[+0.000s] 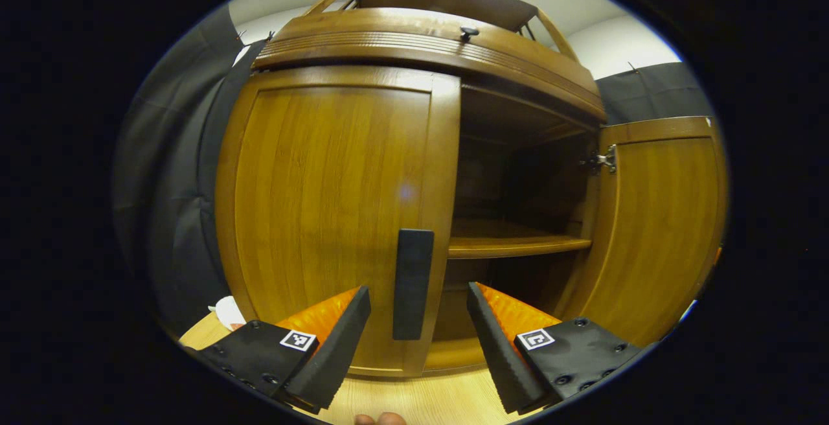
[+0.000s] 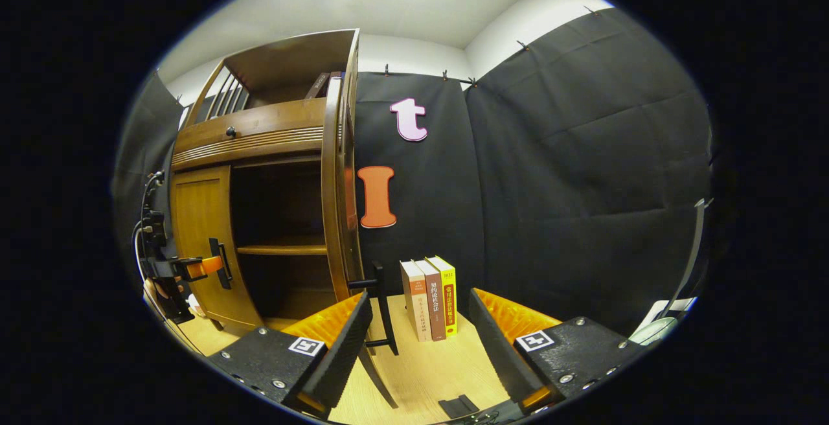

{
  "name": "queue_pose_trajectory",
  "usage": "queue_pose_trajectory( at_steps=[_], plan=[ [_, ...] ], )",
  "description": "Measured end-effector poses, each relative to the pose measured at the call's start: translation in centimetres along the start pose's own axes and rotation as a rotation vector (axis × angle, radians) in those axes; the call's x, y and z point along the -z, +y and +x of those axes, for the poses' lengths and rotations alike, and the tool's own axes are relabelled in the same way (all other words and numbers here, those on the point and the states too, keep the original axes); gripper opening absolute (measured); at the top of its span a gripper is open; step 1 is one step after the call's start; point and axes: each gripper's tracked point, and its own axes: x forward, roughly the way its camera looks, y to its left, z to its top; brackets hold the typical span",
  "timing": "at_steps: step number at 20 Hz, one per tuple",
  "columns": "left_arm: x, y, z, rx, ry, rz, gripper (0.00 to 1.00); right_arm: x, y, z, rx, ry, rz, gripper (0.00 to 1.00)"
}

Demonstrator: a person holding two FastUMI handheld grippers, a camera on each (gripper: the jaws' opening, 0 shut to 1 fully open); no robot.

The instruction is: Open the right door of the double-door shoe cabinet with the right hand, and open the left door with the left hand.

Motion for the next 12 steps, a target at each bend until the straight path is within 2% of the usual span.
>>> queue_pose_trajectory(
  at_steps=[1, 2, 3, 4, 7, 12],
  plan=[
    [0.2, 0.3, 0.7, -0.006, 0.004, 0.0, 0.99, 0.1, 0.2, 0.0, -0.006, 0.002, 0.007, 0.99],
    [0.4, 0.7, 1.4, -0.022, 0.006, 0.005, 0.99, 0.0, 0.5, 0.0, -0.009, 0.001, 0.012, 0.92],
    [0.4, 1.0, 2.0, -0.028, 0.004, 0.01, 0.99, 0.0, 0.6, 0.2, -0.009, -0.001, 0.013, 0.92],
    [0.5, 1.1, 2.5, -0.032, 0.008, 0.017, 0.99, 0.1, 0.6, 0.3, -0.002, -0.003, 0.011, 0.99],
    [1.4, 1.6, 3.2, -0.048, 0.041, 0.037, 0.97, -0.2, 0.6, 0.3, 0.006, -0.014, 0.016, 0.99],
    [1.5, 0.1, 3.3, -0.014, 0.035, 0.051, 0.57, -0.2, 0.5, 0.0, 0.014, -0.021, 0.023, 0.99]
  ],
)
